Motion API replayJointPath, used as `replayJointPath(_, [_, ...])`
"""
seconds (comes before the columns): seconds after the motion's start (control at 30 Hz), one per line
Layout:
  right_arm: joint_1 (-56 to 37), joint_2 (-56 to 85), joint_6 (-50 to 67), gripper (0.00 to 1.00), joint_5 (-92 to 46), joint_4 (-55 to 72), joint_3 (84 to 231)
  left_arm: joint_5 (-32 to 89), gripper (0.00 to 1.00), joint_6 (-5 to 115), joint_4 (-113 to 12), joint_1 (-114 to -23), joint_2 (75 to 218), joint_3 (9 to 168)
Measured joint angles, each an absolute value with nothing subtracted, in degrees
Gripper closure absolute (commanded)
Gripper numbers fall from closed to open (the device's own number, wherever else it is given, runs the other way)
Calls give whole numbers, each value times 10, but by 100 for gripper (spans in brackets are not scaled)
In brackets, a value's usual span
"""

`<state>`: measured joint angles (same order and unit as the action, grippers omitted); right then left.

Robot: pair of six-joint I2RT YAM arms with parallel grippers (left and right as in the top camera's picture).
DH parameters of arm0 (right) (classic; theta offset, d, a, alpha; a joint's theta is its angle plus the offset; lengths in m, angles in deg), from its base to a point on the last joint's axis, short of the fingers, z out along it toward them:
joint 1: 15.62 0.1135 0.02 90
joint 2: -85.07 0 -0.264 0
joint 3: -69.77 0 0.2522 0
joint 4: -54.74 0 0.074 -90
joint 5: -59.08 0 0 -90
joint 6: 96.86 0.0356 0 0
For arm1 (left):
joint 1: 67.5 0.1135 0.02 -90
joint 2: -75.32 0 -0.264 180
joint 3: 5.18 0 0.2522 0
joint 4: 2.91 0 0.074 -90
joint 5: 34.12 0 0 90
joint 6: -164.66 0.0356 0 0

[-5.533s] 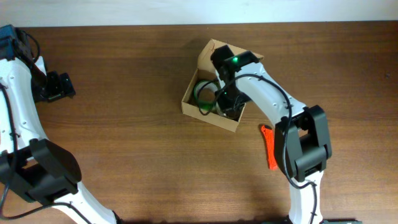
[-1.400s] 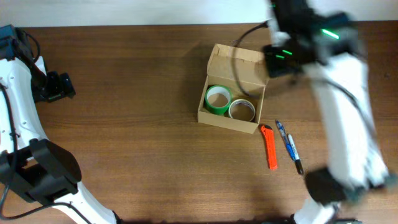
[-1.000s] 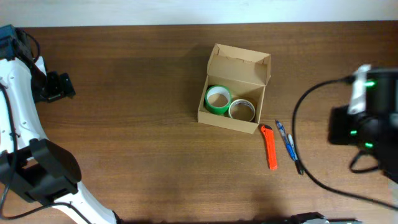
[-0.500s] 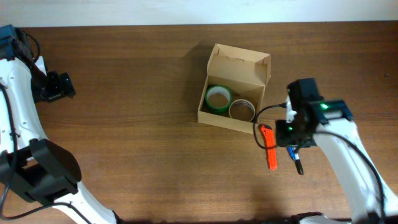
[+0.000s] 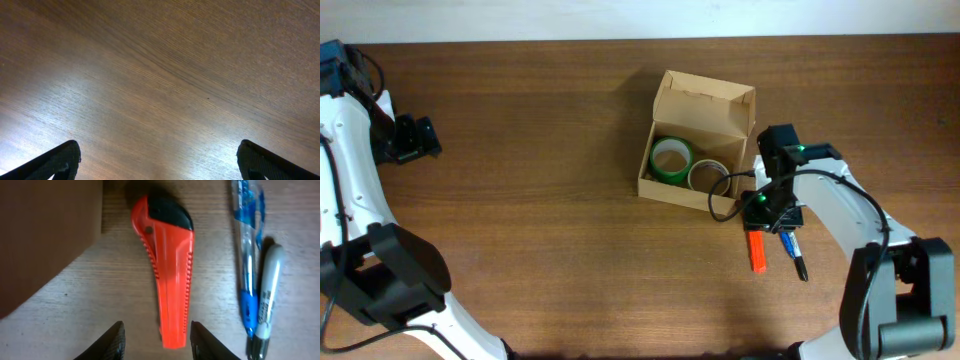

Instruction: Pack container

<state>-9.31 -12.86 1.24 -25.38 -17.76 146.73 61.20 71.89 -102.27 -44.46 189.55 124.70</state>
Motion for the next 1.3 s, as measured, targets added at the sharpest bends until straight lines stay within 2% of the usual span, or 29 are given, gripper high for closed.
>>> replayJointPath(0.23, [-93,-129,7,51,-247,-142,1427,612,0,719,-1023,-445,1896,1247])
replayJointPath(0.57, [-93,-130,1,50,-252,-129,1415,612,0,719,-1023,-445,1896,1247])
replayJointPath(0.7, [-93,-130,-1,51,-260,-124,1415,612,0,719,-1023,-445,1896,1247])
replayJointPath(0.87, [-93,-130,-9,59,-261,-104,1404,612,0,719,-1023,-445,1896,1247])
replayJointPath(1.3, [-96,-114,-28,58,-228,-96,1393,612,0,719,-1023,-445,1896,1247])
